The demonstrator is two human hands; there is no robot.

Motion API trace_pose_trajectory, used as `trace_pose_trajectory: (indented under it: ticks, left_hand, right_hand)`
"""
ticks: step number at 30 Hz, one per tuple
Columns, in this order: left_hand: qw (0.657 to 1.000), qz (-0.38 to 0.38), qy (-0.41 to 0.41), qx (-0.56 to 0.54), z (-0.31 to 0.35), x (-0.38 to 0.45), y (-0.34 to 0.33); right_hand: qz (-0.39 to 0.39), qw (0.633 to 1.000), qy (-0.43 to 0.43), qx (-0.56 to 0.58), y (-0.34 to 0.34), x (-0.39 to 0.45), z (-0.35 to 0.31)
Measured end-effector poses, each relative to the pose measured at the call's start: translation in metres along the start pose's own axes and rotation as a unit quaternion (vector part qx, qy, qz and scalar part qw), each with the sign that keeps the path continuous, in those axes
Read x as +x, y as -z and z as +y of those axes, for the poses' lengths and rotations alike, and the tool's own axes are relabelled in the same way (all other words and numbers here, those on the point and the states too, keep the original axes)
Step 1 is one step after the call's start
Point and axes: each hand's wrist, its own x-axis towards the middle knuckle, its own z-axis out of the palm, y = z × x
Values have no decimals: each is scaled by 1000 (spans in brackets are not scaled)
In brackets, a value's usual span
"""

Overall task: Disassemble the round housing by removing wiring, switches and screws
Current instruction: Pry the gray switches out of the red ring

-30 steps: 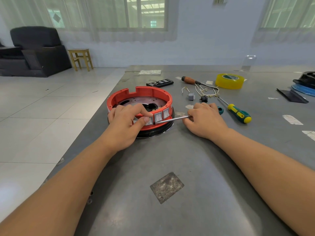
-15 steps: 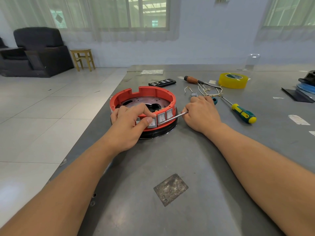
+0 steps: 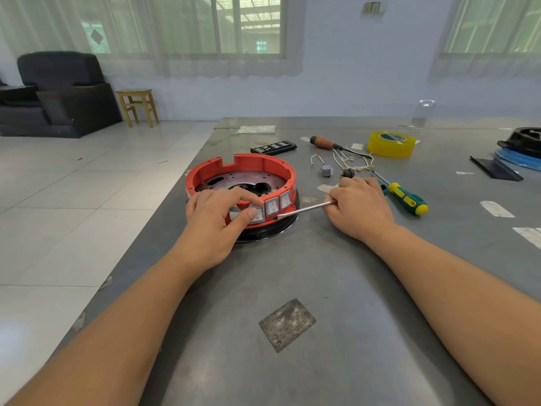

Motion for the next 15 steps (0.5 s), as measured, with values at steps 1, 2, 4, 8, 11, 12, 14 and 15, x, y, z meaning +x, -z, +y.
trace_pose_trajectory:
  ticks: [1, 2, 4, 8, 11, 12, 14, 15]
  left_hand:
    - [1000, 3, -3, 3, 0, 0, 0]
    - [1000, 8, -7, 5, -1, -1, -1]
    - [1000, 19, -12, 5, -1, -1, -2]
    - [1000, 30, -9, 2, -1, -2, -4]
    - [999, 31, -5, 3, 2, -3, -3]
    - [999, 33, -5, 2, 3, -3, -3]
    - [999, 34, -2, 3, 4, -3, -3]
    - [999, 33, 1, 4, 4, -3, -3]
  right_hand:
    - [-1, 1000, -2, 5, 3, -4, 4]
    - [-4, 1000, -3, 8, 5, -8, 7]
    - [3, 1000, -10, 6, 12, -18, 9]
    - [68, 995, -67, 21, 26, -31, 5]
    - [63, 989, -130, 23, 28, -34, 2]
    - [61, 988, -141, 13, 28, -34, 1]
    - [39, 988, -151, -13, 27, -34, 2]
    - [14, 987, -157, -22, 27, -33, 3]
